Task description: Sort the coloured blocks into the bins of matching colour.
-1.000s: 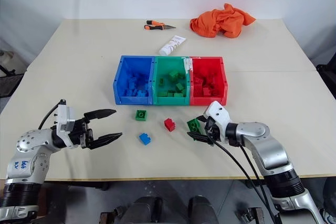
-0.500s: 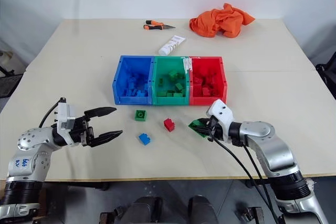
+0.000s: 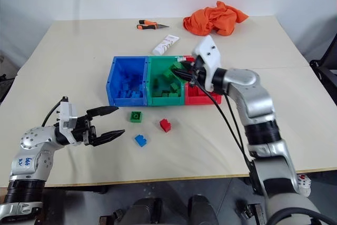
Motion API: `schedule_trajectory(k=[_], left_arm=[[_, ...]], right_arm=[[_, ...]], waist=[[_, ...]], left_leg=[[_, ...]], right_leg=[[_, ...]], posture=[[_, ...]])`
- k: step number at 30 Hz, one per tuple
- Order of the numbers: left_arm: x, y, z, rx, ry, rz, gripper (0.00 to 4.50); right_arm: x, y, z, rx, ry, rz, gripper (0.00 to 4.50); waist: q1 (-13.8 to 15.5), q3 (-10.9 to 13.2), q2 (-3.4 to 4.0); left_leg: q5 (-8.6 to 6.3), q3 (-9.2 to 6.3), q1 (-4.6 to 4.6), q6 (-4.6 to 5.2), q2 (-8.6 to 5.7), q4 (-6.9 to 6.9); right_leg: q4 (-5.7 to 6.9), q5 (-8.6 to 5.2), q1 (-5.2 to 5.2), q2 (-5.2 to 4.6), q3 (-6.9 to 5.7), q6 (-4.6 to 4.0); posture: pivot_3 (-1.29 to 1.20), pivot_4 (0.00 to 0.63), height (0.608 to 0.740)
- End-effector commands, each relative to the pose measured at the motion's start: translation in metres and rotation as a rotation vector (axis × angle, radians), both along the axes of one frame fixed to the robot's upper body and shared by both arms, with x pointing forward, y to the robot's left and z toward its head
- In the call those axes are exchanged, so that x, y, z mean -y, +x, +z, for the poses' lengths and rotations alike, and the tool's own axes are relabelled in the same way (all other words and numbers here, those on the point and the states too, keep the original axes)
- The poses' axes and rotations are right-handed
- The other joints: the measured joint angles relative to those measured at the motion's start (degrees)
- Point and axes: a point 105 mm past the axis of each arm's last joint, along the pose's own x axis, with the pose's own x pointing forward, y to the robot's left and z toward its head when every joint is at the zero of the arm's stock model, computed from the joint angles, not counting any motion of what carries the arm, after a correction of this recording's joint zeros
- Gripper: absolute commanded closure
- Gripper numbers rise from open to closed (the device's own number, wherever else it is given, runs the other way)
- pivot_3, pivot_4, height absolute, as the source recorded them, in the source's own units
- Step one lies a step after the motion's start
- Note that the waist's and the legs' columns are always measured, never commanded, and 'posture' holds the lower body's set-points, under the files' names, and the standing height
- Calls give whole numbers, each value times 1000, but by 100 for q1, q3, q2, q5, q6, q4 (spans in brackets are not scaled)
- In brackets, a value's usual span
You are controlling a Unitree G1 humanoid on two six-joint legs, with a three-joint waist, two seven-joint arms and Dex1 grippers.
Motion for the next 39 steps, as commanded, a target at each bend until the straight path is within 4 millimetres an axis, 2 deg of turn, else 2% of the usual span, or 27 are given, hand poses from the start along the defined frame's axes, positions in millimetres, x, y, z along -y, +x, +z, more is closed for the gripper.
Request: schedule_trajectory(k=[1, 5, 10, 11, 14, 18, 20, 21, 25, 31, 34, 39], left_arm=[[2, 0, 8, 48, -7, -9, 0], [4, 0, 9, 58, -6, -14, 0], [4, -1, 8, 58, -7, -17, 0], [5, -1, 8, 57, -8, -18, 0], [6, 1, 8, 54, -10, -26, 0], [5, 5, 7, 48, -4, -36, 0], [2, 7, 8, 43, 1, -39, 0], [1, 8, 8, 41, 3, -39, 0], [-8, 10, 8, 32, 26, -43, 0], [-15, 12, 9, 31, 41, -41, 0], [-14, 14, 10, 34, 41, -43, 0], [-10, 16, 11, 40, 40, -50, 0]], right_arm=[[-11, 28, 5, 39, 5, -67, 3260], [-24, 39, 1, 49, -13, -58, 1904], [-22, 34, 4, 90, -12, -18, 194], [-19, 31, 5, 100, -12, -5, 39], [-9, 7, 4, 126, -17, 86, 39], [15, -37, -14, 105, -85, 227, 39], [47, -66, -29, 31, -117, 253, 39], [55, -75, -32, 7, -124, 257, 39], [122, -106, -54, -135, -231, 103, 39], [177, -132, -67, -243, -297, -64, 39], [182, -136, -68, -253, -304, -89, 39], [161, -126, -67, -232, -299, -41, 39]], waist=[[-15, 0, 0], [-32, 0, 0], [-40, 0, 1], [-48, 0, 1], [-24, 0, 1], [40, 0, 1], [78, 0, 2], [99, 1, 1], [163, 4, 6], [172, 4, 6], [166, 4, 6], [164, 4, 6]], left_leg=[[0, 0, 0, 0, -1, -1], [1, -1, -3, -1, -1, -1], [1, -5, -12, -1, -1, 1], [1, -5, -15, -1, -1, 4], [1, -7, -16, -1, 0, 6], [0, -23, -36, -1, -1, 18], [0, -32, -53, -1, -2, 27], [0, -45, -63, -1, -4, 31], [0, -45, -64, 0, -5, 33], [6, -40, -53, -2, -1, 32], [8, -39, -52, 1, -3, 33], [8, -37, -50, 1, -3, 36]], right_leg=[[2, 0, -1, -1, -2, 0], [8, 0, -3, -1, -10, 0], [10, 0, -1, -3, -15, 0], [10, 0, -2, -2, -16, 0], [12, 0, -2, -2, -18, 0], [5, 0, -4, -2, -25, 1], [-2, 1, -6, -2, -32, 1], [-7, 1, -7, -2, -39, 1], [-23, 1, -3, -2, -39, 1], [-23, 1, 2, 2, -36, -4], [-23, 2, 8, 0, -34, -4], [-19, 2, 7, 0, -32, -4]], posture=[[0, 150, 740], [0, 150, 740], [0, 150, 740], [0, 150, 740], [0, 150, 740], [0, 150, 740], [0, 150, 740], [0, 150, 740], [0, 150, 740], [0, 150, 740], [0, 150, 740], [0, 150, 740]])
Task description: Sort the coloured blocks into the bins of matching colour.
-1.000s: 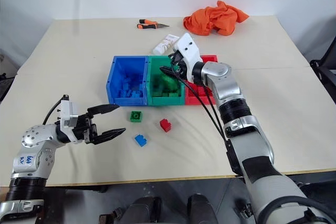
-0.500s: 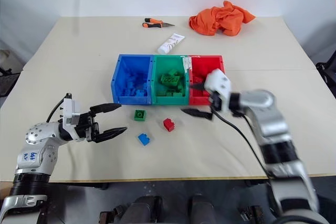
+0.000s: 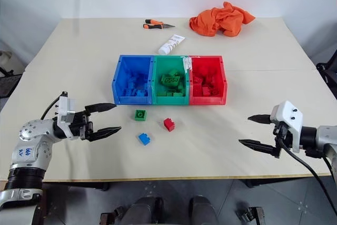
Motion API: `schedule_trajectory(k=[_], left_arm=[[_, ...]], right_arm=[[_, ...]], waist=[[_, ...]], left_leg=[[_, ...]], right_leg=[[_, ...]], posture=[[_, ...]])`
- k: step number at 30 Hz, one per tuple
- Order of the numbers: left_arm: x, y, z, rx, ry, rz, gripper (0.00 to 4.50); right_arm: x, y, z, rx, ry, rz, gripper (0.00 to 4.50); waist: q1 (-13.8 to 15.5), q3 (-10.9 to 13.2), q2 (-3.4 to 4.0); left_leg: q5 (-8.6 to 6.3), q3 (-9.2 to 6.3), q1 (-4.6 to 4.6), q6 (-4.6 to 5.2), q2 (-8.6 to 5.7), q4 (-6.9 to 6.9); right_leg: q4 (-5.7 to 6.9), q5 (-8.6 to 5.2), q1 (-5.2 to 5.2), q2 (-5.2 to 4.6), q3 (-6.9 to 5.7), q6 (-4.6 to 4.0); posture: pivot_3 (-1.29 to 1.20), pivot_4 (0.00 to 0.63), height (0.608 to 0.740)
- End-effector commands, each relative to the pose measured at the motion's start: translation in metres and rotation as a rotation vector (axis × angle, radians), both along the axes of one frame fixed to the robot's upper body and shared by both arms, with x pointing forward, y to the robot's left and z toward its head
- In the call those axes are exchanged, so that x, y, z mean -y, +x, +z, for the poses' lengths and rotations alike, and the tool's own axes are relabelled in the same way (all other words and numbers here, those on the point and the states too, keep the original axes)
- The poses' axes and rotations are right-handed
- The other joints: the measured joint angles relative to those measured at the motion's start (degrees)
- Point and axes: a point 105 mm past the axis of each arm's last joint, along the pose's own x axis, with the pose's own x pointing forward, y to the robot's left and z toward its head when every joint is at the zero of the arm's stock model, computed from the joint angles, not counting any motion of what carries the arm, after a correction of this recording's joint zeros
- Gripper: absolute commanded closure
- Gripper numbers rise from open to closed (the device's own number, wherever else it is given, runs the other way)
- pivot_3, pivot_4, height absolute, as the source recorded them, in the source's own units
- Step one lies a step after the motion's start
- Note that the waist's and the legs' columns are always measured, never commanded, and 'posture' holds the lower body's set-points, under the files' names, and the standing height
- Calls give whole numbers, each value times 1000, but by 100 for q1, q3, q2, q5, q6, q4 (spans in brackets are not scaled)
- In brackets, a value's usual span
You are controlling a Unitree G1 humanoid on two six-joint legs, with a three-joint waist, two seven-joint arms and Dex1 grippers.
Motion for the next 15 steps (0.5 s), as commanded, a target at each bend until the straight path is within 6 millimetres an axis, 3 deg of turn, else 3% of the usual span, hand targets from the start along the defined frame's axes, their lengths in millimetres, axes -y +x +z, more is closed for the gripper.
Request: schedule_trajectory(k=[1, 5, 8, 11, 15], left_arm=[[2, 0, 8, 41, 5, -10, 0], [7, -2, 9, 50, -3, -17, 0], [10, -6, 9, 54, -10, -13, 0], [10, -10, 10, 59, -16, 0, 0], [7, -16, 9, 58, -16, 31, 0]], right_arm=[[-21, 5, 10, 45, 10, 60, 39], [-85, 27, -2, 24, 80, 218, 39], [-122, 43, -16, 19, 72, 306, 39], [-154, 54, -24, 21, 75, 386, 39], [-178, 65, -30, 23, 82, 435, 39]], waist=[[1, 0, 0], [-63, -1, -4], [-82, -1, -3], [-125, -1, -3], [-129, -1, -3]], left_leg=[[0, 0, 0, 0, 0, 1], [2, -1, 2, -4, 2, 2], [4, -7, -2, -8, 2, 0], [4, -8, -7, -7, -2, 0], [4, -23, -11, -7, -3, -1]], right_leg=[[0, 0, 0, 0, 0, 0], [-1, 1, 0, 2, 0, -2], [7, 1, -11, 2, -3, -2], [9, 1, -14, -1, -3, -2], [16, 1, -12, 0, -11, -1]], posture=[[0, 150, 740], [0, 150, 740], [0, 150, 740], [0, 150, 740], [0, 150, 740]])
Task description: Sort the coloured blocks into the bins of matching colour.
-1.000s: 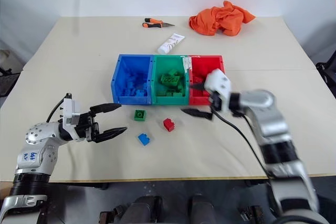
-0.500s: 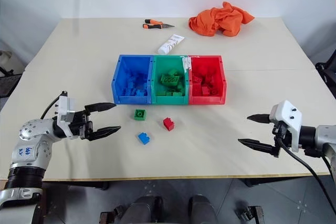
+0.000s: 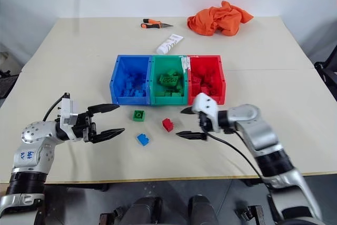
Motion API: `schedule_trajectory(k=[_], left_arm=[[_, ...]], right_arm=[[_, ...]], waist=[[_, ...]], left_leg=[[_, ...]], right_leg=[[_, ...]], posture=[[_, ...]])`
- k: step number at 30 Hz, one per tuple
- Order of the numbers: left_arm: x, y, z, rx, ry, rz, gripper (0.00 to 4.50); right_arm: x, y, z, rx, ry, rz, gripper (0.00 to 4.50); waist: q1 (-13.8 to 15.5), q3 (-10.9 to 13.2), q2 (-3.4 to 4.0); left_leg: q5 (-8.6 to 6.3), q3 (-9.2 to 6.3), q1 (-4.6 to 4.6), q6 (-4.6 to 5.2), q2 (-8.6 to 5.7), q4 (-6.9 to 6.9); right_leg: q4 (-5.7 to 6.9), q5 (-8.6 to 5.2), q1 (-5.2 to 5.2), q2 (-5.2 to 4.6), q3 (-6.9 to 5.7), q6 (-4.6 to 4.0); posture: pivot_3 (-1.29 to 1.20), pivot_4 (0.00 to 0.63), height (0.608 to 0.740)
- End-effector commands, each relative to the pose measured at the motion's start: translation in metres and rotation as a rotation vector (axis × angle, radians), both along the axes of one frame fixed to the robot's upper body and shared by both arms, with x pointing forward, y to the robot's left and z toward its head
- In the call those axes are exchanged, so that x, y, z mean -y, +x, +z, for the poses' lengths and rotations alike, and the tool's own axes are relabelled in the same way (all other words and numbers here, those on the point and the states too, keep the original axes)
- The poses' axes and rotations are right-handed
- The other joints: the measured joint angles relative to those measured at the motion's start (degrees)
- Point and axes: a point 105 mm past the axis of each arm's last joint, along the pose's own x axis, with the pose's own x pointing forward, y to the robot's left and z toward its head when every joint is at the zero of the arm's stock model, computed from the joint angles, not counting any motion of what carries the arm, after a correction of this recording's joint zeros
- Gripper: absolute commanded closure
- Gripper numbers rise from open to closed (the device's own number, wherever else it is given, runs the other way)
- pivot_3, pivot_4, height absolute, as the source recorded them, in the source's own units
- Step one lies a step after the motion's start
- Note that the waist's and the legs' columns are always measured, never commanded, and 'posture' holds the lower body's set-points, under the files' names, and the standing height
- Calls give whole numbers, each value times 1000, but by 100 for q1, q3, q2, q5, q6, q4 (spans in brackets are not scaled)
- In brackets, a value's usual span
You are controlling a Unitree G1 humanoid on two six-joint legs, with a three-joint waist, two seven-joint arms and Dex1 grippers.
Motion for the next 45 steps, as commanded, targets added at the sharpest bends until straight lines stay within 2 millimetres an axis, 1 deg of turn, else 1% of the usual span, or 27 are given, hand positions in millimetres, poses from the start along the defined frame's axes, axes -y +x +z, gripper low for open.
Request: schedule_trajectory(k=[1, 4, 7, 10, 12, 13, 14, 16, 17, 19, 22, 25, 26, 28, 29, 31, 34, 35, 36, 41, 42, 45], left_arm=[[-3, -6, 11, 46, -12, 21, 0], [-6, -12, 10, 40, -11, 41, 0], [-7, -14, 10, 38, -11, 51, 0], [-7, -15, 10, 38, -12, 58, 0], [-7, -16, 10, 37, -12, 60, 0], [-7, -16, 9, 36, -12, 59, 0], [-7, -16, 9, 35, -12, 58, 0], [-6, -15, 9, 34, -15, 52, 0], [-5, -15, 9, 34, -16, 49, 0], [-4, -13, 9, 34, -18, 42, 0], [-3, -11, 10, 33, -18, 30, 0], [-3, -9, 9, 30, -17, 24, 0], [-3, -8, 9, 29, -16, 21, 0], [-1, -5, 9, 27, -17, 11, 0], [0, -3, 9, 27, -18, 7, 0], [3, 0, 8, 28, -22, -4, 0], [9, 6, 9, 32, -28, -24, 0], [10, 7, 10, 33, -28, -30, 0], [10, 8, 10, 36, -27, -35, 0], [11, 12, 11, 44, -22, -42, 0], [11, 12, 11, 44, -22, -43, 0], [11, 11, 11, 45, -22, -43, 0]], right_arm=[[-8, 8, 3, 40, 0, 25, 39], [-26, 11, -1, 15, 25, 64, 39], [-33, 12, -5, 8, 30, 69, 39], [-35, 12, -13, -15, 19, 68, 640], [-35, 12, -12, -9, 28, 64, 1354], [-35, 11, -10, 1, 38, 56, 1656], [-34, 11, -9, 8, 46, 51, 2073], [-31, 8, -2, 27, 64, 41, 2760], [-30, 7, 0, 33, 70, 37, 2908], [-26, 3, 11, 56, 99, 22, 2908], [-10, 2, 34, 107, 141, -50, 2908], [14, 13, 56, 153, 160, -191, 2908], [24, 18, 65, 166, 171, -245, 2908], [51, 35, 90, 240, 199, -369, 2908], [62, 43, 99, 267, 206, -421, 2908], [79, 58, 110, 304, 213, -504, 2908], [95, 81, 110, 308, 200, -594, 2908], [98, 87, 110, 294, 211, -617, 2193], [99, 91, 110, 291, 220, -625, 1990], [94, 96, 109, 303, 216, -580, 273], [93, 96, 110, 308, 218, -573, 25], [94, 92, 113, 332, 217, -553, 25]], waist=[[4, 0, 0], [-12, 0, 0], [-19, 0, 0], [-18, 0, 0], [-15, 0, 0], [-13, 0, 0], [-13, 0, 0], [-12, 0, 1], [-12, 0, 0], [-9, 0, 1], [2, 0, 1], [3, 0, 0], [3, 0, 1], [2, 1, 2], [0, 2, 4], [-10, 2, 4], [-28, 2, 4], [-27, 2, 4], [-33, 2, 4], [-40, 2, 4], [-38, 2, 4], [-32, 2, 4]], left_leg=[[0, 0, 0, 0, -1, 0], [0, -5, 0, 0, -2, 0], [0, -6, 1, -1, -1, -1], [0, -6, 1, -1, -2, -2], [0, -7, 1, -1, -2, -2], [0, -7, 1, -1, -1, -2], [0, -8, 1, -2, -1, -2], [0, -10, 1, -2, -1, -2], [0, -10, 1, -2, -1, -2], [0, -10, 0, -2, -1, -2], [0, -10, 0, -2, -2, -1], [0, -10, 0, -2, -2, 0], [0, -10, 0, -2, -2, 0], [0, -9, 1, -3, -2, -1], [0, -8, 1, -3, -3, 0], [2, -6, 1, -6, -3, -1], [3, -2, 7, -7, -1, -6], [4, 0, 8, -8, -1, -6], [4, 2, 8, -8, -1, -7], [4, 6, 1, -6, -2, -7], [4, 6, 0, -6, -2, -7], [4, 4, -1, -6, -1, -7]], right_leg=[[0, 0, -1, -1, 0, 0], [0, 0, 1, 0, -3, 0], [0, 0, -1, 1, -6, 0], [2, 0, -2, 0, -6, 0], [2, 0, -2, 0, -6, 0], [2, 0, -2, 0, -6, 0], [2, 0, -2, 0, -7, 0], [2, 0, -2, 1, -7, 0], [2, 0, -3, 0, -7, 0], [3, 0, -3, 0, -7, 0], [2, 0, -3, 0, -7, 0], [0, 0, -2, 0, -6, 0], [-1, 0, -2, -1, -6, 0], [-3, 0, -2, 0, -6, 0], [-2, 0, -2, 0, -5, -1], [-3, 0, -3, 0, -5, 0], [1, 0, -3, 3, -4, -1], [4, 0, -3, 3, -3, -1], [4, 0, -3, 2, -3, -1], [12, 0, -3, 2, -4, 0], [11, 0, -4, 2, -4, 0], [10, 0, -4, 2, -6, 0]], posture=[[0, 150, 740], [0, 150, 740], [0, 150, 740], [0, 150, 740], [0, 150, 740], [0, 150, 740], [0, 150, 740], [0, 150, 740], [0, 150, 740], [0, 150, 740], [0, 150, 740], [0, 150, 740], [0, 150, 740], [0, 150, 740], [0, 150, 740], [0, 150, 740], [0, 150, 740], [0, 150, 740], [0, 150, 740], [0, 150, 740], [0, 150, 740], [0, 150, 740]])
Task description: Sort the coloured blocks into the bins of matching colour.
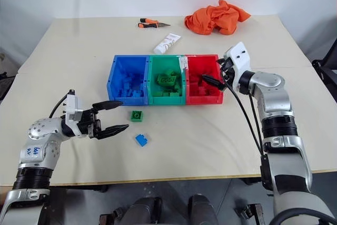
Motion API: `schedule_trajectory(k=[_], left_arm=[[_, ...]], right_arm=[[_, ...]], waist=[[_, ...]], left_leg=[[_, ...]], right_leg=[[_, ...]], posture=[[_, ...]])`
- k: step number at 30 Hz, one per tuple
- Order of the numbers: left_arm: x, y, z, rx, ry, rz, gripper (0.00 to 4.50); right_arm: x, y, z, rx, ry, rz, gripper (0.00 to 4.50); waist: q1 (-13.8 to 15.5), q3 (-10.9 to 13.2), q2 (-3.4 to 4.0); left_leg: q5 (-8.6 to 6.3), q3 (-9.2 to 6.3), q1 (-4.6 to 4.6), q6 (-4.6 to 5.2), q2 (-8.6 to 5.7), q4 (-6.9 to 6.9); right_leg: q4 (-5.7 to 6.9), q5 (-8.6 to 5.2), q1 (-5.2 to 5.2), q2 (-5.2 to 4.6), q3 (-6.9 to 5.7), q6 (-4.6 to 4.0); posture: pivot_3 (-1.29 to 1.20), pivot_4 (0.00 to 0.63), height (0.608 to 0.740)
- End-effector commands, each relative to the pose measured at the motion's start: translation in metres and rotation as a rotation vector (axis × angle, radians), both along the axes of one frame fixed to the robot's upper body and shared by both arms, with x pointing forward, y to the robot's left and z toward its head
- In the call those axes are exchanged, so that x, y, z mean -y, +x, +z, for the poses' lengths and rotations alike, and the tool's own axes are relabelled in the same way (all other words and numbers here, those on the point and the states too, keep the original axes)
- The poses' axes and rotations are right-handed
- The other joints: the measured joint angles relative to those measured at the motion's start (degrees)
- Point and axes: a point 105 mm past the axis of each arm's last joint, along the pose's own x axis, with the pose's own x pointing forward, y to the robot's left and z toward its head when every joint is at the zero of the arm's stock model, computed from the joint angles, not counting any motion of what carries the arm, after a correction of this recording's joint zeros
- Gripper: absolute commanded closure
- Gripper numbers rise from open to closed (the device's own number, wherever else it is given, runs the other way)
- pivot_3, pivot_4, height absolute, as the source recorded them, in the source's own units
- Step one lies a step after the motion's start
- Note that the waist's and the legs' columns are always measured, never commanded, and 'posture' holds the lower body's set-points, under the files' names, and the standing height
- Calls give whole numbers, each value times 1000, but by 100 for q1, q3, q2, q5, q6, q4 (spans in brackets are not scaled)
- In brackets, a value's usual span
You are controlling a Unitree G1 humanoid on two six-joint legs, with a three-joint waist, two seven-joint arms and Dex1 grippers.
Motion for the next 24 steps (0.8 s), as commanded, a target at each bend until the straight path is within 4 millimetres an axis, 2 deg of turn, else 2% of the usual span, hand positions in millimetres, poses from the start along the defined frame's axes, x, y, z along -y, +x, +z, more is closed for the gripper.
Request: schedule_trajectory(k=[1, 4, 7, 10, 15, 20, 24], left_arm=[[0, -1, 5, 32, 3, -7, 0], [0, -3, 4, 28, 4, -5, 0], [0, -4, 3, 23, 4, -3, 0], [-4, -6, 0, 11, 18, 5, 0], [-20, -14, -4, -4, 60, 54, 0], [-44, -35, -9, -52, 130, 152, 0], [-66, -61, -14, -120, 184, 271, 0]], right_arm=[[2, -9, 22, 95, -14, 38, 25], [5, -20, 18, 92, -39, 75, 25], [7, -47, 5, 80, -94, 179, 25], [28, -80, -9, 48, -162, 246, 25], [66, -120, -29, -94, -256, 293, 25], [92, -135, -34, -165, -304, 284, 25], [93, -134, -32, -168, -288, 299, 25]], waist=[[4, 0, 0], [16, 0, 0], [47, 0, 0], [79, 0, 0], [104, 1, 2], [3, 1, 2], [4, 1, 4]], left_leg=[[0, -1, 0, 0, 1, 0], [0, -3, 0, 0, 1, 2], [0, -11, -2, 0, -1, 3], [-2, -12, -7, 2, -2, 5], [-3, -3, -5, 4, 1, 7], [-2, 3, 11, 5, 5, 6], [-2, 11, 22, 5, 10, -3]], right_leg=[[0, 0, 0, 0, 0, 0], [2, 0, 0, 0, -1, 0], [-3, 0, 5, -2, -2, 0], [-8, 1, 6, -2, -2, 1], [-11, 0, 8, 0, 3, 1], [-19, -1, 15, 1, 11, -2], [-21, -3, 18, 1, 22, -7]], posture=[[0, 150, 740], [0, 150, 740], [0, 150, 740], [0, 150, 740], [0, 150, 740], [0, 150, 740], [0, 150, 740]])
